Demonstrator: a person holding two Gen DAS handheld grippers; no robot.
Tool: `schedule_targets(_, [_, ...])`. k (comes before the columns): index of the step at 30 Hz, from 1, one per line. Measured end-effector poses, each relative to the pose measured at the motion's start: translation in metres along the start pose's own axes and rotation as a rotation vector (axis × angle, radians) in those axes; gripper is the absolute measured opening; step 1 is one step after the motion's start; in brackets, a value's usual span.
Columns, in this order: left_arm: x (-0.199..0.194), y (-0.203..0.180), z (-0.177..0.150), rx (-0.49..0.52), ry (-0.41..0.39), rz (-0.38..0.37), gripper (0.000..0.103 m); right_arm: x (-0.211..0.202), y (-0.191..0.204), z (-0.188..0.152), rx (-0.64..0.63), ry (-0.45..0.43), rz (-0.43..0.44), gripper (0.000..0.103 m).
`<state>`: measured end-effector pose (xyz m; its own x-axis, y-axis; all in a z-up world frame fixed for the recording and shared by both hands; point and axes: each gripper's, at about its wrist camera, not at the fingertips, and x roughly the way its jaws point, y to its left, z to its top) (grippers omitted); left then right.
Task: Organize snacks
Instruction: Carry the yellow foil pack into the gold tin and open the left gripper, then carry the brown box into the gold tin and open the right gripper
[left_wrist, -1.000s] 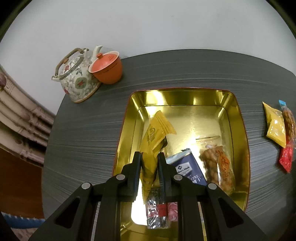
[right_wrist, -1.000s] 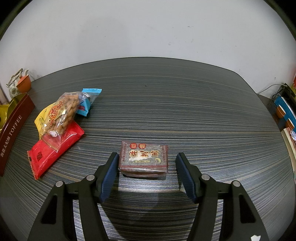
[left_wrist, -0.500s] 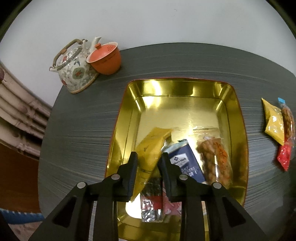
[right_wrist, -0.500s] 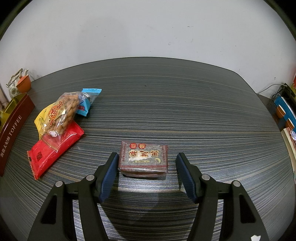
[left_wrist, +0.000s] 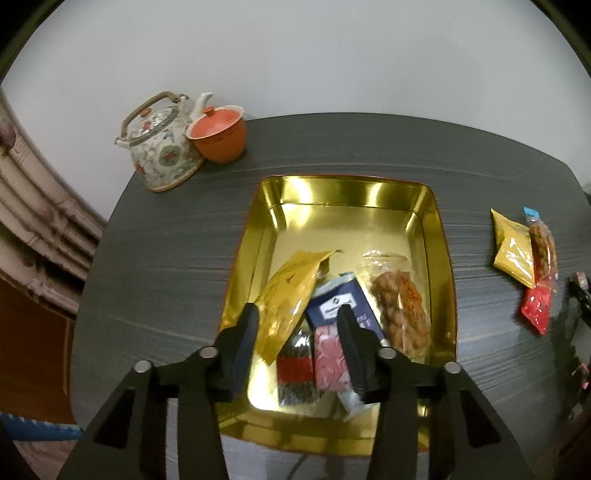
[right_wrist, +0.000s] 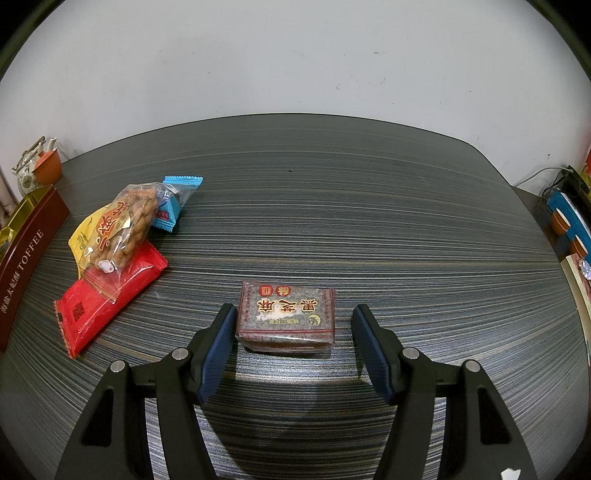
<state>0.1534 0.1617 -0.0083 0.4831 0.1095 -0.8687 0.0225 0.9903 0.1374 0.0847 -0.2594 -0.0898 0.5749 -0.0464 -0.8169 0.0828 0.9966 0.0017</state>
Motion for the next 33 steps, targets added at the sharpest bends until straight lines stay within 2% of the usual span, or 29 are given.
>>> schedule_targets(5, [-0.008, 0.015, -0.018, -0.036, -0.014, 0.01, 0.05, -0.001, 0.002, -0.001, -0.03, -0.008, 0.014, 0.043])
schedule_targets(8, [-0.012, 0.023, -0.029, -0.053, -0.024, 0.034, 0.052, -0.002, -0.001, 0.0, -0.027, 0.0, 0.008, 0.041])
schedule_targets(10, [-0.016, 0.029, -0.036, -0.067, -0.033, 0.044, 0.058, -0.002, 0.0, 0.0, -0.024, 0.005, 0.003, 0.041])
schedule_targets(15, [-0.023, 0.043, -0.05, -0.103, -0.055, 0.067, 0.064, -0.01, 0.011, 0.002, -0.036, 0.009, -0.022, 0.041])
schedule_targets(21, [-0.03, 0.057, -0.065, -0.146, -0.064, 0.067, 0.067, -0.035, 0.025, 0.01, -0.034, -0.018, 0.01, 0.041])
schedule_targets(27, [-0.033, 0.073, -0.076, -0.198, -0.067, 0.076, 0.07, -0.063, 0.067, 0.019, -0.115, -0.041, 0.085, 0.041])
schedule_targets(33, [-0.028, 0.084, -0.083, -0.227, -0.067, 0.087, 0.071, -0.092, 0.14, 0.029, -0.213, -0.061, 0.213, 0.041])
